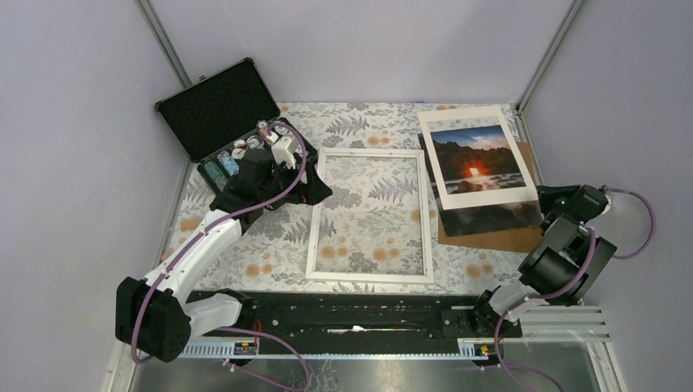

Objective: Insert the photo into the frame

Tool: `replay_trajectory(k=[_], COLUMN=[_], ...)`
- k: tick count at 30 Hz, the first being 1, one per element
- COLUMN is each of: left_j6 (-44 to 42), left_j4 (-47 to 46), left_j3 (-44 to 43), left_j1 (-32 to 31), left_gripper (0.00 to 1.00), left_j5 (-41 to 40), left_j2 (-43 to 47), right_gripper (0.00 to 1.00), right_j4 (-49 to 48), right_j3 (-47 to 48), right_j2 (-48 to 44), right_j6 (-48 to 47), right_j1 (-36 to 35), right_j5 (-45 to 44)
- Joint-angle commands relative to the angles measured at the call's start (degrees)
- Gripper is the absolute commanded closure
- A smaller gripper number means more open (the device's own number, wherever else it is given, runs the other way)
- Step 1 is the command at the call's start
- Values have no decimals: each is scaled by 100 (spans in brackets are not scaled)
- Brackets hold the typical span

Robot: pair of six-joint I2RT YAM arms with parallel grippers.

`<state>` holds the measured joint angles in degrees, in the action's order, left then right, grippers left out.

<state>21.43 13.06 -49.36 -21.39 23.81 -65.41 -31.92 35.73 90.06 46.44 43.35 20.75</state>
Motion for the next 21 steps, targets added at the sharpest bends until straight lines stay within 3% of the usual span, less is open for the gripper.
replay_trajectory(k=[1, 4, 8, 14, 21], left_j6=[14, 45, 54, 62, 30], left_j4=[-294, -341, -360, -377, -372], left_j3=[23, 45, 54, 67, 76], left_j1=[-23, -19, -31, -25, -23], left_gripper=[9, 9, 9, 9, 9], left_j5=[86, 151, 161, 133, 66], left_j2=[125, 87, 63, -7, 45], right_gripper=[57, 36, 25, 21, 13], right_j4=[838, 928, 964, 855, 2940], right_j3=[402, 525, 705, 1124, 2386], right_j2=[-195, 152, 476, 928, 988], right_j6=[-169, -197, -125, -179, -1402], right_j1=[158, 149, 132, -141, -1858], right_j5=[-630, -873, -1133, -321, -592])
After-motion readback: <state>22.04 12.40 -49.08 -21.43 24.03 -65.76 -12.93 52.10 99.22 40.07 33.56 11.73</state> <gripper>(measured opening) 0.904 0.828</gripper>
